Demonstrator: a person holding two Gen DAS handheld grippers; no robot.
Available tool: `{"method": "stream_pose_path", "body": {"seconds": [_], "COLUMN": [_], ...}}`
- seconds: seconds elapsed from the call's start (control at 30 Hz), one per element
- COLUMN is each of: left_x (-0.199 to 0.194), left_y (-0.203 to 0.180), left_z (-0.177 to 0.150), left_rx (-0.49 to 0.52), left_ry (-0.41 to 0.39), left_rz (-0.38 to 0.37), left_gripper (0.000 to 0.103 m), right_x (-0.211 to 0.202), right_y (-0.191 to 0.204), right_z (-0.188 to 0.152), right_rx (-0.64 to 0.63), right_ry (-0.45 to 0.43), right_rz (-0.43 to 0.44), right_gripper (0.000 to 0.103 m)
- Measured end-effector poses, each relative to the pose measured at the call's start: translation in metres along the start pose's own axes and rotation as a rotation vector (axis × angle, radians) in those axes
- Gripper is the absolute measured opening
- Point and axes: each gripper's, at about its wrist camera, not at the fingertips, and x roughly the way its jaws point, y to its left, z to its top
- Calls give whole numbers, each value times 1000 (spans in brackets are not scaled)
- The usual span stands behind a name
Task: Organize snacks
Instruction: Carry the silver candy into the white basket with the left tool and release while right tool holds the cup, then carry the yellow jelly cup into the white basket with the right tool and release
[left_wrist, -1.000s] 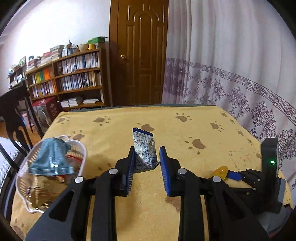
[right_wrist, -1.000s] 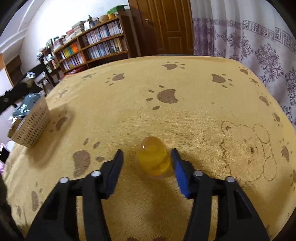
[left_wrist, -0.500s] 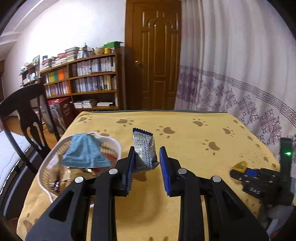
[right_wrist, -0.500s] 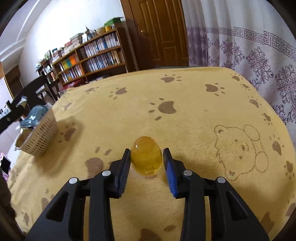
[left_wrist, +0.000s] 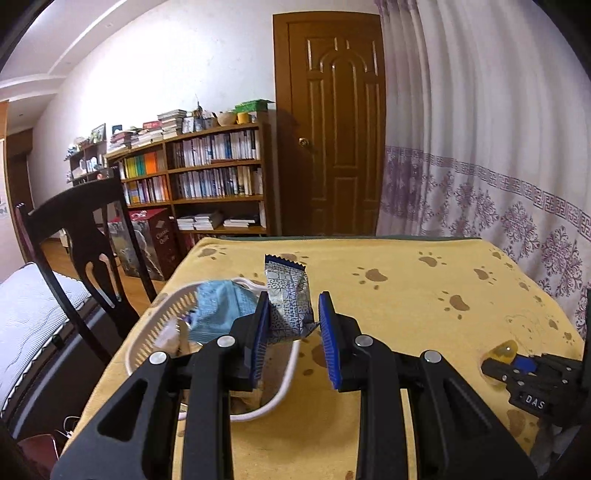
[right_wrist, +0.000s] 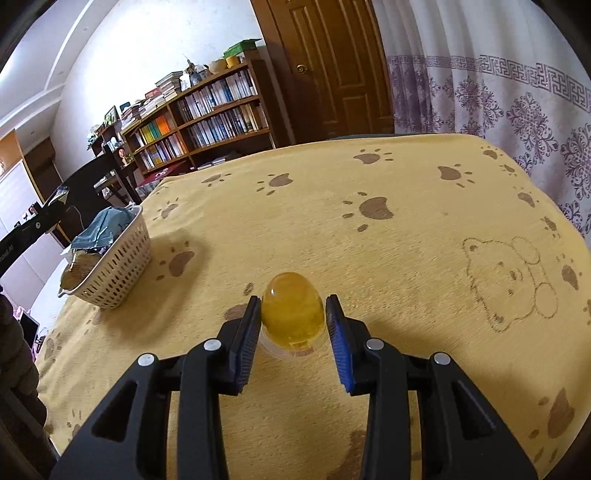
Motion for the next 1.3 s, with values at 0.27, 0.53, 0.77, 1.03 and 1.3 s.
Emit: {"method": "stream_pose_path", "body": {"seconds": [0.27, 0.53, 0.77, 1.03, 1.3], "left_x": [-2, 5, 19, 47, 57], "left_y": [8, 60, 112, 128, 143], "left_z": [4, 11, 5, -10, -17], "left_rx": [4, -104, -235, -330, -380], "left_ry": [-20, 13, 67, 157, 178], "left_rz": [45, 10, -18, -134, -131], "left_gripper": [27, 27, 27, 50, 67], "right_x": [0, -1, -1, 2, 4], "right_y": [4, 4, 8, 11, 17], "right_z": [-5, -4, -6, -8, -10], "right_rx": [0, 2, -8, -21, -24], "right_ry": [7, 1, 7, 15, 18], "right_rz": [7, 11, 15, 19, 30], "right_gripper": [36, 36, 36, 36, 36]}}
